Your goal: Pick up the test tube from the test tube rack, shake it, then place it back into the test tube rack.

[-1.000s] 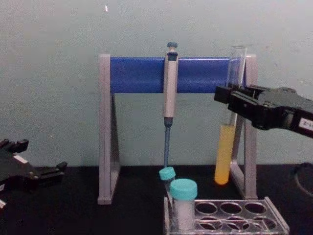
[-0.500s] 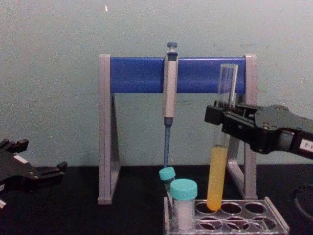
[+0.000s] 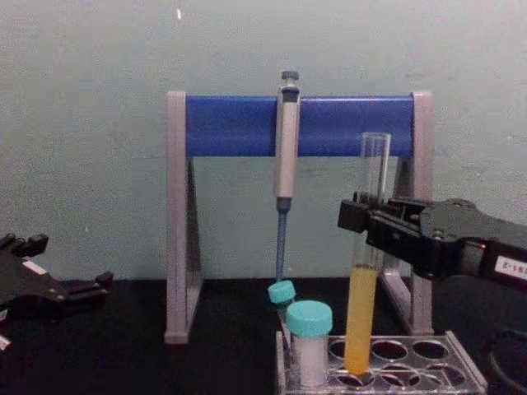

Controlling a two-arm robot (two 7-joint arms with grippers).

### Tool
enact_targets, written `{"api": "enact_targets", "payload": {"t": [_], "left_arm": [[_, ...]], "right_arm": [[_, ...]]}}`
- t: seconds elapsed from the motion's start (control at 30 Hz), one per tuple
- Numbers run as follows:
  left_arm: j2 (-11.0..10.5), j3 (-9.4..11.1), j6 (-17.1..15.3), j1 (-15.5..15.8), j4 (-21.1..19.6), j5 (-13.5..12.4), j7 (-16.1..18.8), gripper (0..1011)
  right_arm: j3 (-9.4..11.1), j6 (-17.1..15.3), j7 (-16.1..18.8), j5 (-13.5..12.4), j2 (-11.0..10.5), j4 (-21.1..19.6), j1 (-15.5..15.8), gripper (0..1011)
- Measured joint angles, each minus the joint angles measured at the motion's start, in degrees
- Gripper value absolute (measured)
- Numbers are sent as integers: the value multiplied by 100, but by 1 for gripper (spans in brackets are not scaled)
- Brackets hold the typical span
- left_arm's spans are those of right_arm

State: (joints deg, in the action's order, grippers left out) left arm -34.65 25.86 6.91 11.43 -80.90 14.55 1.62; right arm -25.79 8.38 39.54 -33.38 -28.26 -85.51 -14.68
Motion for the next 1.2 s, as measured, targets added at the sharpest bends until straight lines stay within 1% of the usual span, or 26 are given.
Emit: {"api": "enact_targets", "payload": {"t": [0.47,0.87,1.2], "left_arm": [[0,0,0,0,0,0,0,1001],[0,0,0,0,0,0,0,1001],[0,0,0,0,-1,0,0,1001]], "right_arm": [[-77,7,-75,9,51,200,-69,235],[-147,17,-169,139,142,413,-90,235],[-169,-5,-204,196,219,566,-88,235]]}}
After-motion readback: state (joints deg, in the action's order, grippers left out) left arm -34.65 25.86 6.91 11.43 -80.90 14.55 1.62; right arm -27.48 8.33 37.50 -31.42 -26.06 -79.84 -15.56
